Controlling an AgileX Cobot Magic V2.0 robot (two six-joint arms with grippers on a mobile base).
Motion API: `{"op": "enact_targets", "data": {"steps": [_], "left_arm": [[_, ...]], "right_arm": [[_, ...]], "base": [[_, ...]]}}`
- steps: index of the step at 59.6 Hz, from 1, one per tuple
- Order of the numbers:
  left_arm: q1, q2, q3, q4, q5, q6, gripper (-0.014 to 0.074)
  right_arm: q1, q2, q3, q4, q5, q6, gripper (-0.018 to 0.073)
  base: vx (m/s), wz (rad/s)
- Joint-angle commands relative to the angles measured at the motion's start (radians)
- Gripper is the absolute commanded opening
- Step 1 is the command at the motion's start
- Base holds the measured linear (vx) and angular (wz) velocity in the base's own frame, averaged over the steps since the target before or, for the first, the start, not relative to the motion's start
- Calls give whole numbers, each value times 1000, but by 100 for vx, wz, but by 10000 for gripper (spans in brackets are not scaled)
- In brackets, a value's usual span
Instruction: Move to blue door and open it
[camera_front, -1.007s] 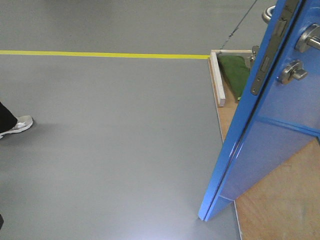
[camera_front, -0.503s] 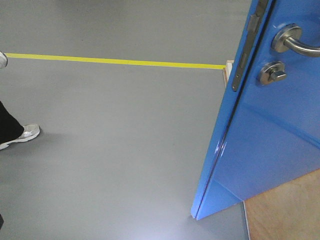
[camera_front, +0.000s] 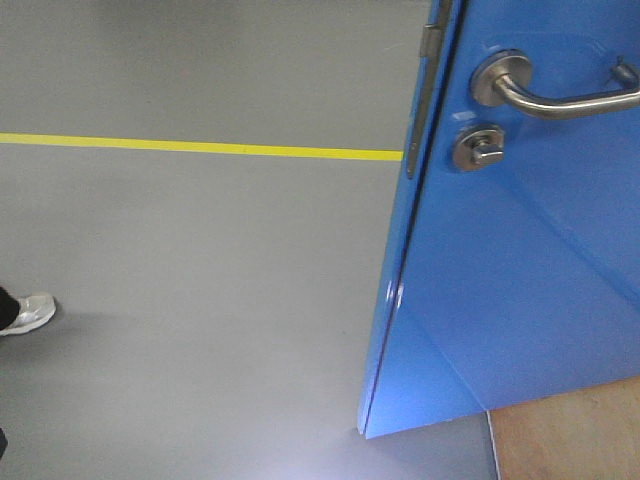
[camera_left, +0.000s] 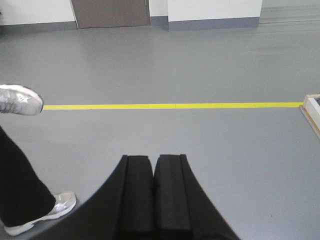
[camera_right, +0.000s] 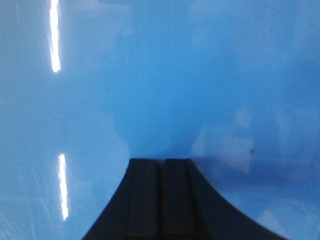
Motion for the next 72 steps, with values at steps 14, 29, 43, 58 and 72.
{"op": "enact_targets", "data": {"steps": [14, 29, 43, 58, 72], "left_arm": [[1, -14, 4, 0, -78, -3, 70], [1, -14, 4, 0, -78, -3, 70], [1, -14, 4, 0, -78, -3, 70], [1, -14, 4, 0, -78, -3, 70], [1, -14, 4, 0, -78, -3, 70]], "right_arm": [[1, -18, -29, 49, -22, -7, 6], [1, -18, -29, 49, -23, -7, 6], [1, -18, -29, 49, -23, -7, 6], [1, -18, -29, 49, -23, -7, 6], [1, -18, -29, 49, -23, -7, 6]], "base": [[30, -7], [26, -9], [21, -10], [18, -10], [16, -10]]}}
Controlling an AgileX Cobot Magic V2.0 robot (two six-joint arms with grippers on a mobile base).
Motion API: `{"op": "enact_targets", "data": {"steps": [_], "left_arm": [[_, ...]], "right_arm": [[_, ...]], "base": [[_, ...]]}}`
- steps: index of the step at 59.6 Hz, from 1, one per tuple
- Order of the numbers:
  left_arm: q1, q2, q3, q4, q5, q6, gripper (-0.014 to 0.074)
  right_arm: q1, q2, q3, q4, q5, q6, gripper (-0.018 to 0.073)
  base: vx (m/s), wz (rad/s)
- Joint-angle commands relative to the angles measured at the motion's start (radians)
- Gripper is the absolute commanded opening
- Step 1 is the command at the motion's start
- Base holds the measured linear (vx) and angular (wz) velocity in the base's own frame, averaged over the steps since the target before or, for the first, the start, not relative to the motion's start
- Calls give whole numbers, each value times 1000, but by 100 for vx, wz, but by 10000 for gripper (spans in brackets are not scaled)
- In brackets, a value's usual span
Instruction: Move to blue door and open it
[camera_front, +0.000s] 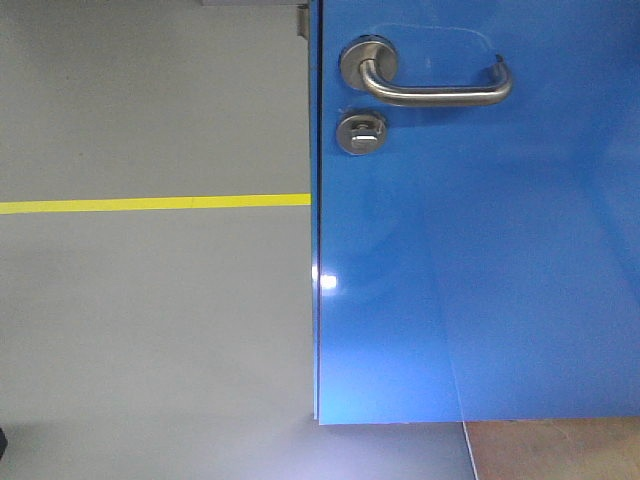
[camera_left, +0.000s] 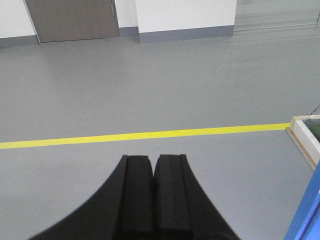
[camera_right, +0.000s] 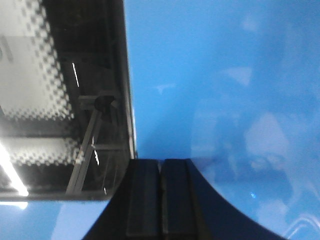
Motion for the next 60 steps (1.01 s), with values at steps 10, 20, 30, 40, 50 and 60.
{"op": "enact_targets", "data": {"steps": [10, 20, 30, 40, 50, 60], "left_arm": [[1, -14, 4, 0, -78, -3, 70], [1, -14, 4, 0, -78, -3, 70], [1, -14, 4, 0, -78, -3, 70], [1, -14, 4, 0, -78, -3, 70], [1, -14, 4, 0, -78, -3, 70], [1, -14, 4, 0, -78, -3, 70]], "right_arm": [[-3, -24, -29, 49, -22, -7, 6], [-3, -24, -29, 50, -22, -7, 6], [-3, -24, -29, 50, -24, -7, 6], [-3, -23, -29, 50, -24, -7, 6], [-3, -24, -29, 31, -21, -12, 6], [10, -58, -29, -196, -41, -12, 6]], "base": [[13, -7], [8, -4], [5, -3], [2, -2], [0, 0], [0, 0]]}}
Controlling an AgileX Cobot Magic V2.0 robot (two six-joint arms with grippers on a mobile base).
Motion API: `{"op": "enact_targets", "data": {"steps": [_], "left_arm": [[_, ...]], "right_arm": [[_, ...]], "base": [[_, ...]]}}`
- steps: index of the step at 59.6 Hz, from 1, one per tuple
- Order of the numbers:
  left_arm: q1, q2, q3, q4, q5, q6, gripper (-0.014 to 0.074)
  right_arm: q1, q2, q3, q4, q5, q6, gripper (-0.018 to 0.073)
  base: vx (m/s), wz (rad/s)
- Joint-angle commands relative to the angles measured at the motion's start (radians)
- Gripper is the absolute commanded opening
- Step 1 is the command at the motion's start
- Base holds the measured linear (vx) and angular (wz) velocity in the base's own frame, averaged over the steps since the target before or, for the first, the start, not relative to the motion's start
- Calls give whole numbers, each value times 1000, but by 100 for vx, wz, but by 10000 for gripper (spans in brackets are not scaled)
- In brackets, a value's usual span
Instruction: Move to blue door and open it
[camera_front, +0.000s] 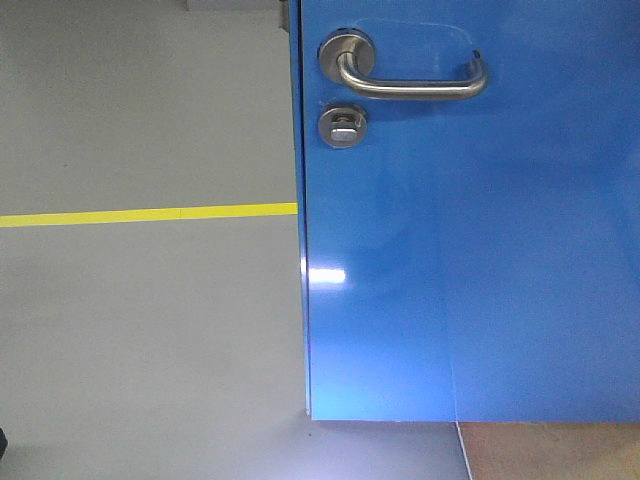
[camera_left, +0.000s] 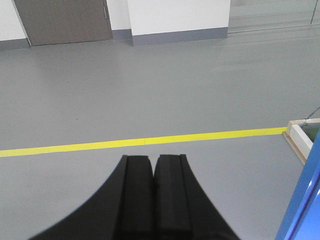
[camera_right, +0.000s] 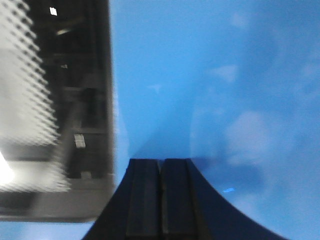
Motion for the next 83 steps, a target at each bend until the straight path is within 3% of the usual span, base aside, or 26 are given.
{"op": "enact_targets", "data": {"steps": [1, 16, 22, 40, 52, 59, 69, 75, 83], "left_arm": [[1, -14, 4, 0, -78, -3, 70], [1, -14, 4, 0, -78, -3, 70], [1, -14, 4, 0, -78, -3, 70], [1, -14, 4, 0, -78, -3, 70], [1, -14, 4, 0, -78, -3, 70], [1, -14, 4, 0, -78, -3, 70], [1, -14, 4, 0, -78, -3, 70], [1, -14, 4, 0, -78, -3, 70], [1, -14, 4, 0, -78, -3, 70]], "right_arm": [[13, -55, -29, -133, -13, -12, 6], [168, -166, -29, -672, -6, -12, 6], [219, -218, -29, -824, -7, -12, 6], [232, -319, -29, -1002, 6, -20, 6], [233, -419, 6, -1221, 9, -23, 6], [262, -494, 113, -1340, -95, -23, 6], [363, -656, 387, -1504, -406, -22, 6], [365, -767, 564, -1509, -588, -7, 6], [340, -920, 792, -1487, -682, 38, 6]], "base": [[0, 0], [0, 0], [0, 0], [0, 0], [0, 0], [0, 0], [0, 0], [0, 0], [0, 0]]}}
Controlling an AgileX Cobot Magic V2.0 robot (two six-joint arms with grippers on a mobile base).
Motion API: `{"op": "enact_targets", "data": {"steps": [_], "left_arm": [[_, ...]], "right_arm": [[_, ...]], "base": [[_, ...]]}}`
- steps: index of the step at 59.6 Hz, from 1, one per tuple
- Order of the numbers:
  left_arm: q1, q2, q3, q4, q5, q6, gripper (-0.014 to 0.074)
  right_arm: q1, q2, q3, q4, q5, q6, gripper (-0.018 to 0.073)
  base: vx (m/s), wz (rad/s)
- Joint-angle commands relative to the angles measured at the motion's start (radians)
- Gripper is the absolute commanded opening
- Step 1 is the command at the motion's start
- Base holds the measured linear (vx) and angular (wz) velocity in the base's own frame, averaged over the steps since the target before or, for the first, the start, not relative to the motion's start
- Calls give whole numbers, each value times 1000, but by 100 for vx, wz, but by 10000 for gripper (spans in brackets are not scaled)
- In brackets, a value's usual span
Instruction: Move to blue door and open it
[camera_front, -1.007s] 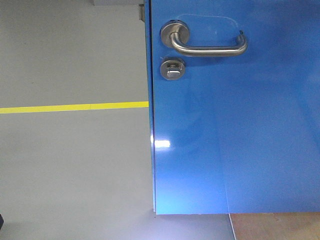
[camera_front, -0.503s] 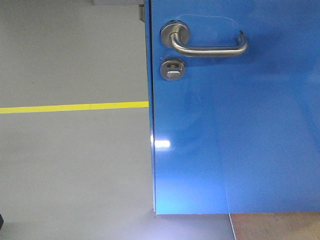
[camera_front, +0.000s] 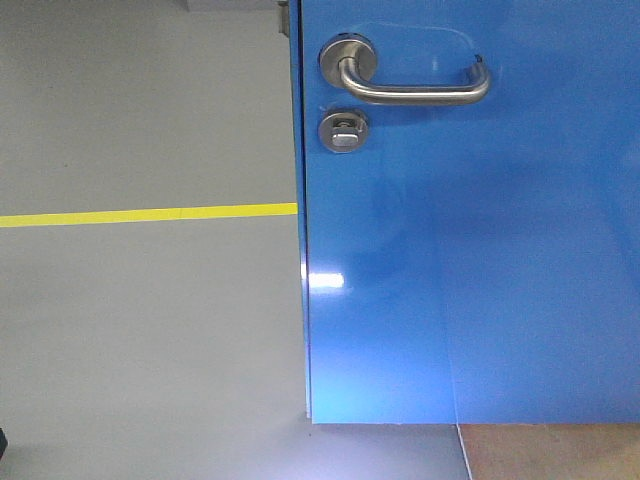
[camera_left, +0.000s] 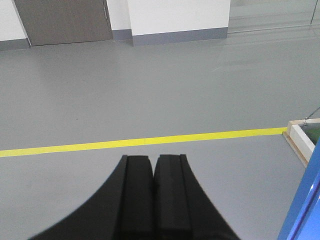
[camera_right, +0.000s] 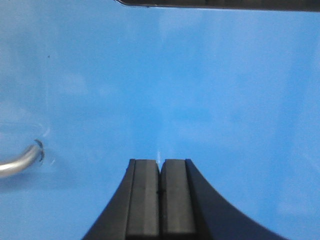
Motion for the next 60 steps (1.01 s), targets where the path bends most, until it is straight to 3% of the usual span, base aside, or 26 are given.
{"op": "enact_targets", "data": {"steps": [1, 22, 27, 39, 60], "left_arm": [[1, -14, 4, 0, -78, -3, 70], [1, -14, 4, 0, -78, -3, 70], [1, -14, 4, 0, -77, -3, 70], [1, -15, 4, 0, -77, -3, 70], [1, -15, 4, 0, -78, -3, 70]], "right_arm": [[-16, -81, 105, 5, -155, 22, 6], [-22, -478, 596, 37, -186, 46, 6], [-19, -519, 588, 44, -74, 45, 6], [-22, -517, 598, 92, -72, 45, 6], [-22, -516, 598, 92, -72, 44, 6]], "base": [[0, 0], [0, 0], [0, 0], [0, 0], [0, 0]]}}
